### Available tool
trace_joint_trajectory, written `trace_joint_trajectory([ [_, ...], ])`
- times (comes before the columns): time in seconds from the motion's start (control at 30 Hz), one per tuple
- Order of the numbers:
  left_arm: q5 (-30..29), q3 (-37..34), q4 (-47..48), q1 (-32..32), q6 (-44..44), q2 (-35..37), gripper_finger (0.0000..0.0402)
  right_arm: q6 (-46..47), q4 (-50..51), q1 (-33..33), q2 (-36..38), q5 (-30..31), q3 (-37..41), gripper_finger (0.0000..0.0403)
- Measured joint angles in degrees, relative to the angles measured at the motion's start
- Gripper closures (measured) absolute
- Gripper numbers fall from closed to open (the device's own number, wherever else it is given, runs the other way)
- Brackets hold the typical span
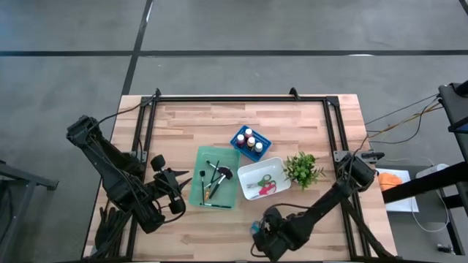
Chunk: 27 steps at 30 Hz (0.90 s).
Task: Pick & Place Paint Supplies
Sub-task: Put the blue scissors into the white bin
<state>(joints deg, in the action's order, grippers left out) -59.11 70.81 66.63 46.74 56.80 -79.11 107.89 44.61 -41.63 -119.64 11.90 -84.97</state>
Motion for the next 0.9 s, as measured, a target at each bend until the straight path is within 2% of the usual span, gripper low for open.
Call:
trace_joint_trajectory([
  [0.33,0.0,0.0,-0.22,0.04,0.05,0.0,0.0284,1.59,0.04,0.36,0.02,0.02,-2.46,0.0209],
  [0.6,-0.02,0.0,-0.22,0.04,0.04,0.0,0.0284,1.67,11.18,0.43,-0.15,0.28,-8.4,0.0209],
  [0.8,-0.39,0.0,-0.22,0.02,0.04,0.0,0.0284,-0.76,11.21,1.5,-5.33,-1.73,-12.24,0.0209],
  [0.9,-0.43,0.0,-0.27,0.02,0.09,0.0,0.0284,-1.77,14.34,2.03,-8.04,-1.86,-15.95,0.0209],
])
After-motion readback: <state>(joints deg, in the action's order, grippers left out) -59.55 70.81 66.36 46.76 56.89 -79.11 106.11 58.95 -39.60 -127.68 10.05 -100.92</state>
